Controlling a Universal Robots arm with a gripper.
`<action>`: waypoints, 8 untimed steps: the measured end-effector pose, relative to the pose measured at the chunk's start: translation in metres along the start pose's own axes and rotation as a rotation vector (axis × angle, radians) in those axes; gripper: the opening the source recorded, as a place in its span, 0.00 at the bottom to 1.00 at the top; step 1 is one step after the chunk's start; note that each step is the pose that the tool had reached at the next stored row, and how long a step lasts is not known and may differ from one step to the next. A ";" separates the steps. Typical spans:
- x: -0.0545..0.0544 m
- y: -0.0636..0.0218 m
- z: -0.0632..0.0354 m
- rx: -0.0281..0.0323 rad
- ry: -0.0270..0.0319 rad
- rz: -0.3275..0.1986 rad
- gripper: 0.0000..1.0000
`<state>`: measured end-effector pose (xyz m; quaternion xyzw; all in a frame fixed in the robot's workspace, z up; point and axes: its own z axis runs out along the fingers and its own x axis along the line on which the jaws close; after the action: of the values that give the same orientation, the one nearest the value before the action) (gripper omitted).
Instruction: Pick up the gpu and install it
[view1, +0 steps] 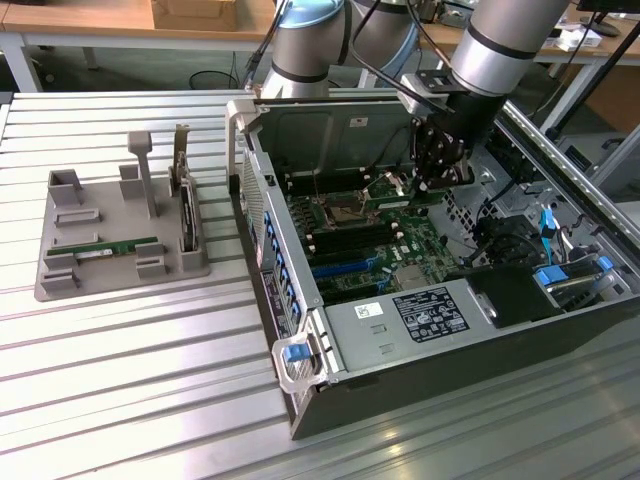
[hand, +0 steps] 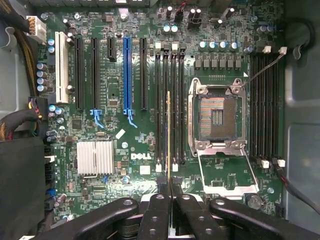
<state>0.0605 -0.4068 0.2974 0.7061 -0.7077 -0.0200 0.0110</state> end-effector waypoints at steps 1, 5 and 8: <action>0.000 0.0000 0.0006 0.0000 0.0000 0.000 0.12; 0.001 -0.0005 0.0109 0.0000 0.0001 0.000 0.12; 0.001 -0.0005 0.0119 0.0000 0.0000 0.000 0.12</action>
<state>0.0605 -0.4077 0.2855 0.7061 -0.7077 -0.0200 0.0110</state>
